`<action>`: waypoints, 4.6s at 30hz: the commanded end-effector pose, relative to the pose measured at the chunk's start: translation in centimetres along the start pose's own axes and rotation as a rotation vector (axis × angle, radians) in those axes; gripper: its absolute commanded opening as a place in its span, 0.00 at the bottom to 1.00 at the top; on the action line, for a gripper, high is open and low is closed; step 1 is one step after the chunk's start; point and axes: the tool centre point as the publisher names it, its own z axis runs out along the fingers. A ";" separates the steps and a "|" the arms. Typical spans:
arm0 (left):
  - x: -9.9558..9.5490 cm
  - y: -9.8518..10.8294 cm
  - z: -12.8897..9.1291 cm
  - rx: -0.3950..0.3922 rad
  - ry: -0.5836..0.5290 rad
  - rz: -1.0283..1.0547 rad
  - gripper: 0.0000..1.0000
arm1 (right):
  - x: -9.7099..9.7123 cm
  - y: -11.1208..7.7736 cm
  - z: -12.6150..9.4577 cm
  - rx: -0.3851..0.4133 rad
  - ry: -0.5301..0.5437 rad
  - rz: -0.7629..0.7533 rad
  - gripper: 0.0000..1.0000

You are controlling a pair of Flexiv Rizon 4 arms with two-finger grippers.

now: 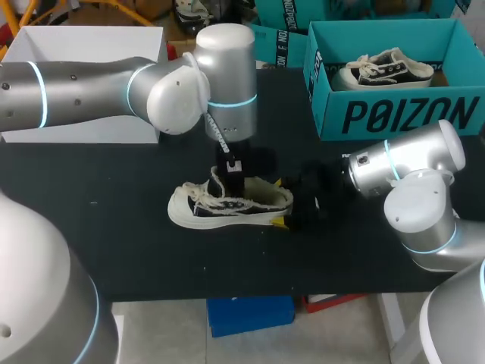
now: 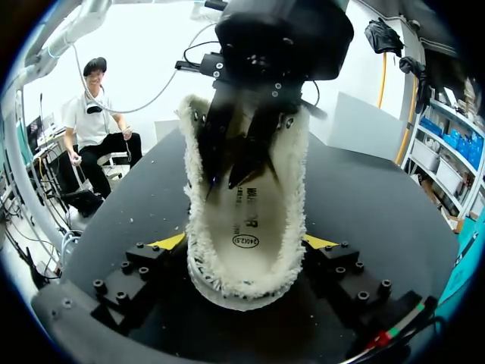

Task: Take the shoe out of the shoebox, open the shoe tongue, remove and reinsert the insole, then place the shoe into the shoebox

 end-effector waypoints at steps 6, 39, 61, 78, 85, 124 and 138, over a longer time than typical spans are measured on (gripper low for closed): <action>2.2 -0.1 -1.3 -0.047 -0.182 0.020 0.13 | 0.0 -0.3 0.2 0.001 -0.001 0.002 0.00; 0.3 1.0 2.4 -0.074 -0.433 0.033 0.10 | 0.0 -0.3 0.2 0.001 -0.001 0.002 0.00; -1.6 1.0 6.1 -0.170 -0.589 0.003 0.27 | 0.0 -0.3 0.2 0.001 -0.001 0.002 0.00; -7.3 1.6 7.6 -0.158 -0.749 -0.091 0.29 | 0.0 -0.3 0.2 0.001 -0.001 0.002 0.00; -9.3 2.0 6.8 -0.136 -0.814 -0.135 0.28 | 0.0 -0.3 0.2 0.001 -0.001 0.002 0.00; -3.4 1.3 0.1 0.179 -0.544 -0.041 0.00 | 0.0 -0.3 0.2 0.001 -0.001 0.002 0.00; -1.2 0.3 -3.0 0.273 -0.498 -0.001 0.00 | 0.0 -0.3 0.2 0.001 -0.001 0.002 0.00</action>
